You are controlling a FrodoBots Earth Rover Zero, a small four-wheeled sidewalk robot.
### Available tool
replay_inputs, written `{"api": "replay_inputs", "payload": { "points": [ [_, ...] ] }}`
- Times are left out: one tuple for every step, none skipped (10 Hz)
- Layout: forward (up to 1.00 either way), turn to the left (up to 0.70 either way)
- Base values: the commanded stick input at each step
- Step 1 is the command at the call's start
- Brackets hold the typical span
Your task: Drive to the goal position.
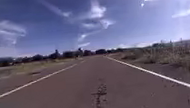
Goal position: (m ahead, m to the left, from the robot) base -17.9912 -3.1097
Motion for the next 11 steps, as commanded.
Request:
{"api": "replay_inputs", "payload": {
  "points": [
    [1.00,-0.03],
    [1.00,-0.01],
    [1.00,0.00],
    [1.00,0.00],
    [1.00,0.00],
    [1.00,0.00],
    [0.00,0.12],
    [0.00,0.35],
    [0.00,0.60],
    [0.00,0.85],
    [0.00,1.00]
  ]
}}
